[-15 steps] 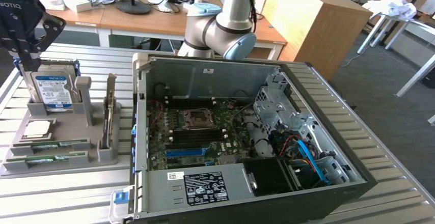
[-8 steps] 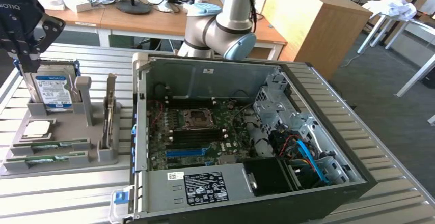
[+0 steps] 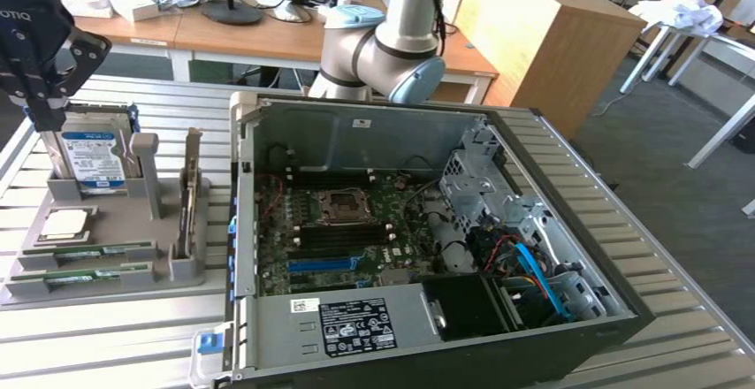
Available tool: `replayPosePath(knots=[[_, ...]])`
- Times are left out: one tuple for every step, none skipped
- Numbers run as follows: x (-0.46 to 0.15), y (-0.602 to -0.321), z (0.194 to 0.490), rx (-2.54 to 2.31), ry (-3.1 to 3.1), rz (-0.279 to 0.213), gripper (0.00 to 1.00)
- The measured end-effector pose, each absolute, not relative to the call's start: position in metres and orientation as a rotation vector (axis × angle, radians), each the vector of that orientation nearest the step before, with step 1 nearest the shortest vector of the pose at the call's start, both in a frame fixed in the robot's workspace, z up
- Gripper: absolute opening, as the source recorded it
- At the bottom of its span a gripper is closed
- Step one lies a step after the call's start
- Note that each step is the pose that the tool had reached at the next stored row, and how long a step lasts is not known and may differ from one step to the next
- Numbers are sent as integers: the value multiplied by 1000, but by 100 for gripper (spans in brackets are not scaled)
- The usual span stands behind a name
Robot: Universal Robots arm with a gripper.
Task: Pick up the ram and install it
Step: 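Reach for the ram, then pick up the ram and move it above insertion slot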
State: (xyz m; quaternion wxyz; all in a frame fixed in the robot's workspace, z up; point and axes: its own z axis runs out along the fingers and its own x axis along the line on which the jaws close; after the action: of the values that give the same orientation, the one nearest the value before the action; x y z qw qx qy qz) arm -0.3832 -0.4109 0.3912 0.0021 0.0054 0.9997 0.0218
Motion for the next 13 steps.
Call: replayPosePath(knots=[[-383,-412,391,15,3137,68,10],[-383,-412,391,14,3137,68,10],[-383,-413,391,13,3137,68,10],[-383,-413,391,11,3137,68,10],[-383,-413,391,11,3137,68,10],[-383,-413,391,11,3137,68,10],[-383,-413,391,10,3137,68,10],[-383,-413,391,10,3137,68,10],[-383,-413,391,10,3137,68,10],[-383,-413,391,10,3137,68,10],[-383,-413,391,10,3137,68,10],[-383,-413,391,10,3137,68,10],[-383,-413,391,10,3137,68,10]])
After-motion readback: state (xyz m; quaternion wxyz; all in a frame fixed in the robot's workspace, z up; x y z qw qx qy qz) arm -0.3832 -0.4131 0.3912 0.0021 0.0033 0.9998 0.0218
